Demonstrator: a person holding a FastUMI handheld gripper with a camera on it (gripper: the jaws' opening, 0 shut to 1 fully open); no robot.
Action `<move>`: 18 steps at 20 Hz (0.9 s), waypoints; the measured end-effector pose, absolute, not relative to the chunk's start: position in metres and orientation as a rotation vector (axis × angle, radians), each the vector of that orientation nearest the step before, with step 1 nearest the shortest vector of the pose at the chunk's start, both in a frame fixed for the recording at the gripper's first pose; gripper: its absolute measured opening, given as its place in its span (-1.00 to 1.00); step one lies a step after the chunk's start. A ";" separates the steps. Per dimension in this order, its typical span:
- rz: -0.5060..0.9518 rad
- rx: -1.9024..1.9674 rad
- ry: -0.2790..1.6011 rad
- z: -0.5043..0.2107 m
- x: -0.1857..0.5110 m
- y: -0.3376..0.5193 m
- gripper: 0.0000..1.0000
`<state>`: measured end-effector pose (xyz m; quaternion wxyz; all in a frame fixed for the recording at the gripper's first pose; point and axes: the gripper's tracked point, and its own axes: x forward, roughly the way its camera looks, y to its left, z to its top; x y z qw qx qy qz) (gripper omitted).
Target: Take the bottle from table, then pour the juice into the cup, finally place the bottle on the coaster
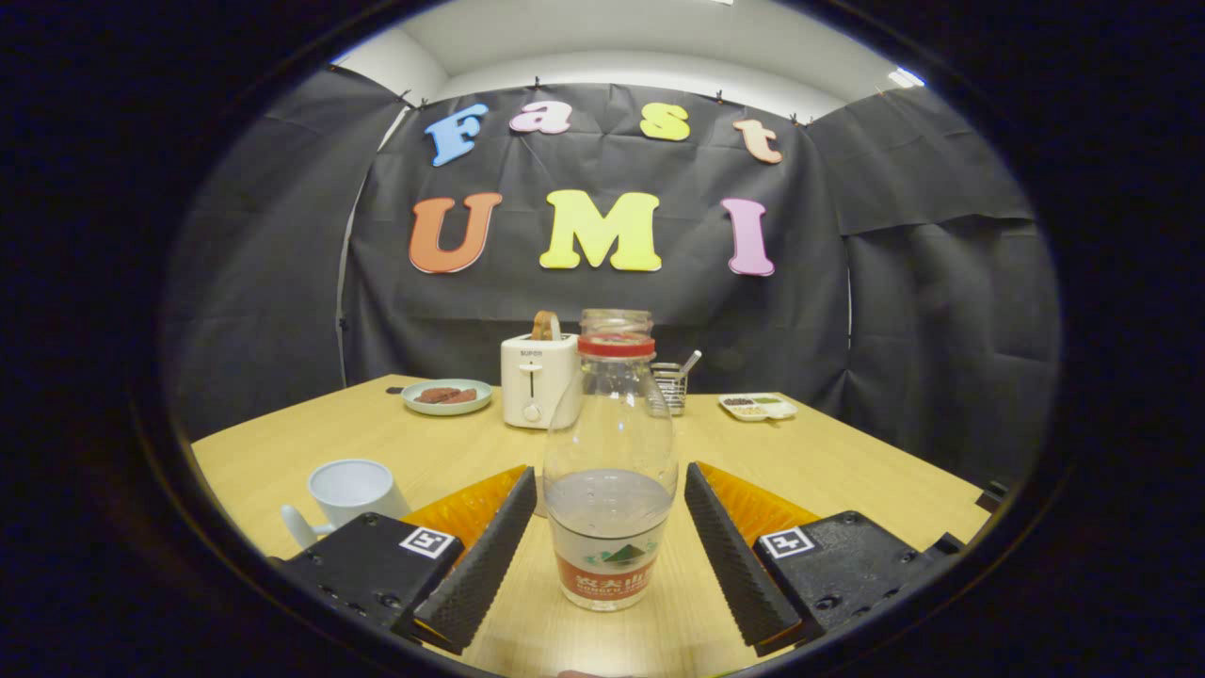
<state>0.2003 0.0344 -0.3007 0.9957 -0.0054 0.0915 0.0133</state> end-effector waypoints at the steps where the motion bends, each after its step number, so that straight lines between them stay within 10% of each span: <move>1: 0.025 -0.004 0.191 -0.303 0.204 0.034 1.00; 18: 0.004 -0.180 0.157 -0.275 0.202 0.034 0.63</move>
